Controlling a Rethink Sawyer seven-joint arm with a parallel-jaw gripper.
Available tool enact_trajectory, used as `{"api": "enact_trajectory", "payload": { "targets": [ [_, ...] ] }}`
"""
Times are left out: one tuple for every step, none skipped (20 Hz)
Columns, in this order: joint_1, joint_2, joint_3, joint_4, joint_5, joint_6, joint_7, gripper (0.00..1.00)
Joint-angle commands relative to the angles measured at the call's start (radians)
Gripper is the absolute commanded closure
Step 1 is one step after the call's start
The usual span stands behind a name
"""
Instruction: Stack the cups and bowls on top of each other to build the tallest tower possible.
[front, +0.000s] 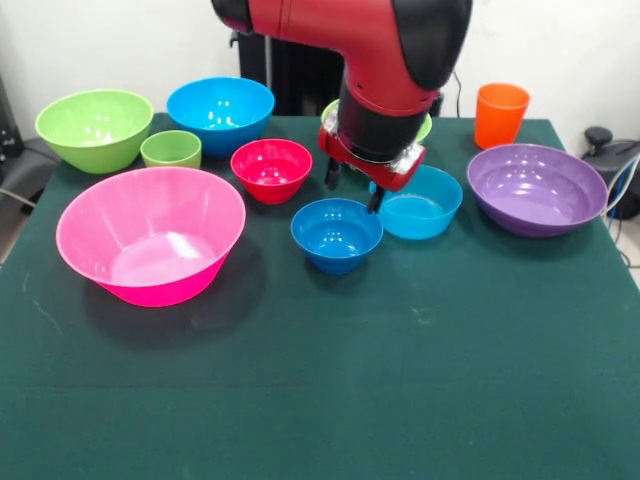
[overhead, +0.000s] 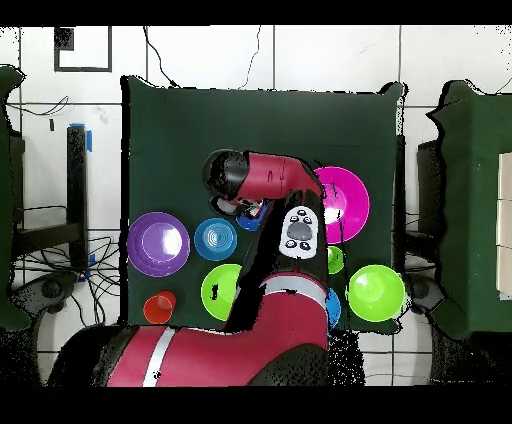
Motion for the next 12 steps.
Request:
{"api": "enact_trajectory", "payload": {
  "targets": [
    [-0.032, 0.02, 0.191, 0.046, -0.123, -0.044, -0.288, 0.0],
    [-0.04, 0.022, 0.196, 0.044, -0.13, -0.043, -0.294, 0.0],
    [-0.048, 0.024, 0.202, 0.041, -0.137, -0.042, -0.301, 0.0],
    [-0.055, 0.026, 0.208, 0.038, -0.144, -0.041, -0.307, 0.0],
    [-0.061, 0.028, 0.215, 0.035, -0.151, -0.037, -0.309, 0.0],
    [-0.068, 0.031, 0.222, 0.025, -0.158, -0.026, -0.315, 0.0],
    [-0.073, 0.03, 0.231, 0.021, -0.168, -0.019, -0.314, 0.0],
    [-0.074, 0.029, 0.236, 0.012, -0.174, -0.004, -0.316, 0.0],
    [-0.076, 0.028, 0.241, 0.004, -0.179, 0.01, -0.319, 0.0],
    [-0.078, 0.029, 0.247, 0.001, -0.184, 0.017, -0.32, 0.0],
    [-0.081, 0.03, 0.252, -0.003, -0.19, 0.024, -0.321, 0.0],
    [-0.084, 0.031, 0.258, -0.006, -0.195, 0.03, -0.322, 0.0]
  ]
}}
